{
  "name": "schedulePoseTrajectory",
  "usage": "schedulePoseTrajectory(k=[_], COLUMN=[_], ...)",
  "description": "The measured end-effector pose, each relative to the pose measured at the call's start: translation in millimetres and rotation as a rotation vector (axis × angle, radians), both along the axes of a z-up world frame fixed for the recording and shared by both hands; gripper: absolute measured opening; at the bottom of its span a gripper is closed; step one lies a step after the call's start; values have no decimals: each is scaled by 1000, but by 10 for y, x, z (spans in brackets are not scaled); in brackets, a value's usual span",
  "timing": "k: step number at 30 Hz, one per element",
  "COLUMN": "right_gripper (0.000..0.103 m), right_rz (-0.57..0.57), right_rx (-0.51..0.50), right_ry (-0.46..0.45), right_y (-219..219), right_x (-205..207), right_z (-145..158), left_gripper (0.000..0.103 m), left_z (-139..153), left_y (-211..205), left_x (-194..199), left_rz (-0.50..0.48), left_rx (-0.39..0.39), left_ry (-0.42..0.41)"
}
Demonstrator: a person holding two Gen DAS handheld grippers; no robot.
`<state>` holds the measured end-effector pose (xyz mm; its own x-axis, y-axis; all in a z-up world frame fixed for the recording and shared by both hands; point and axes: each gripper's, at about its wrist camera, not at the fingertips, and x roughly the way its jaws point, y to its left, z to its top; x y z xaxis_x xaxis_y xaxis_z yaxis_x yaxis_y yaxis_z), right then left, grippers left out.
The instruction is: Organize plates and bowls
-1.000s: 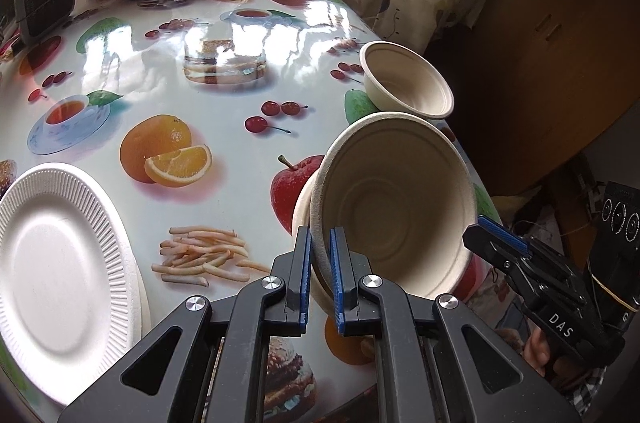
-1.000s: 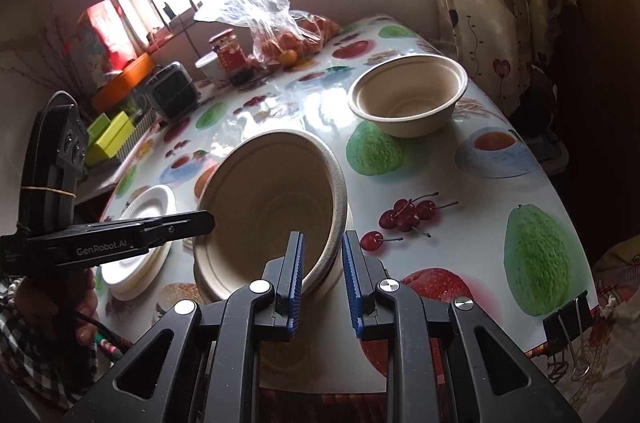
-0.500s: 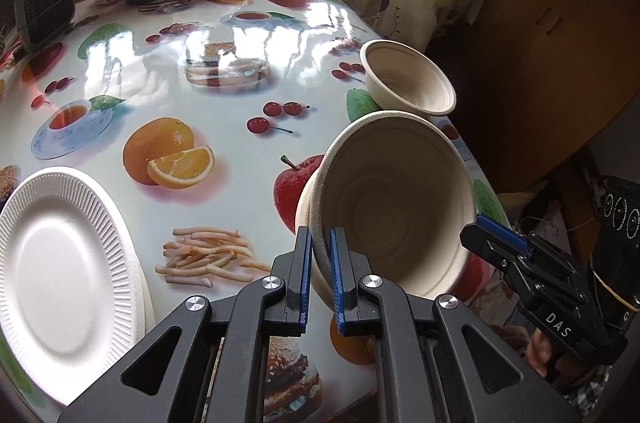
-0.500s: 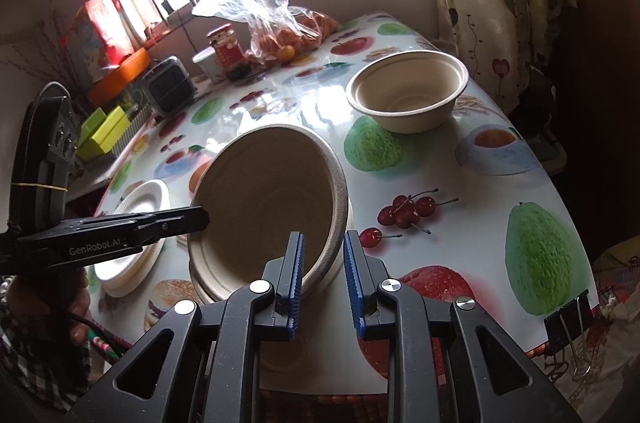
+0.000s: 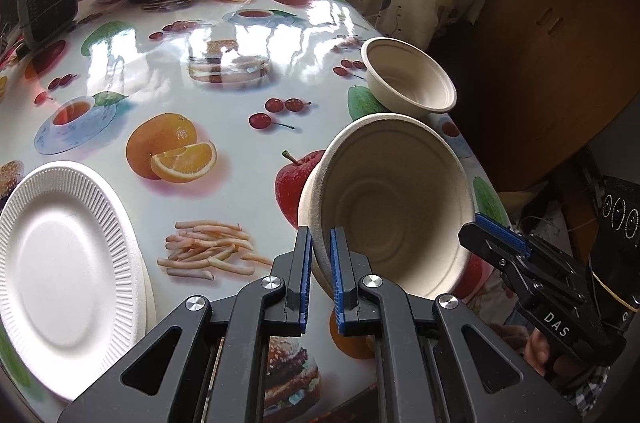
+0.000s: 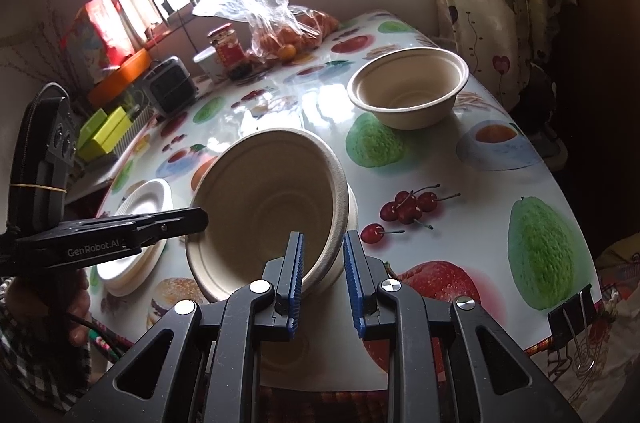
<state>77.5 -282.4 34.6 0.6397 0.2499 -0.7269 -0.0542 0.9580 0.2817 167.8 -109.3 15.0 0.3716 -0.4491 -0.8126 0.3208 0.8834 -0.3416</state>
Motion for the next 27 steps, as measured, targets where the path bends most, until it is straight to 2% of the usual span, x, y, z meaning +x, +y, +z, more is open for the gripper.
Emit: schedulePoseTrajectory(k=[16,20,22,27], right_gripper=[21,29,30,38], right_rz=[-1,-2,-2,-10], right_rx=[-4,-2,-4,-8], right_ry=[4,4,4,7], right_y=[20,22,21,-11], right_x=[-23,-22,-21,1], right_z=[-14,-10,-10,-30], left_gripper=[12,13,18,18], left_z=[-38,-39,-45,-58], left_y=[-9,1,6,16], left_x=[16,29,38,64], left_rz=[0,4,7,10], left_rx=[7,4,9,6], left_ry=[15,15,15,19])
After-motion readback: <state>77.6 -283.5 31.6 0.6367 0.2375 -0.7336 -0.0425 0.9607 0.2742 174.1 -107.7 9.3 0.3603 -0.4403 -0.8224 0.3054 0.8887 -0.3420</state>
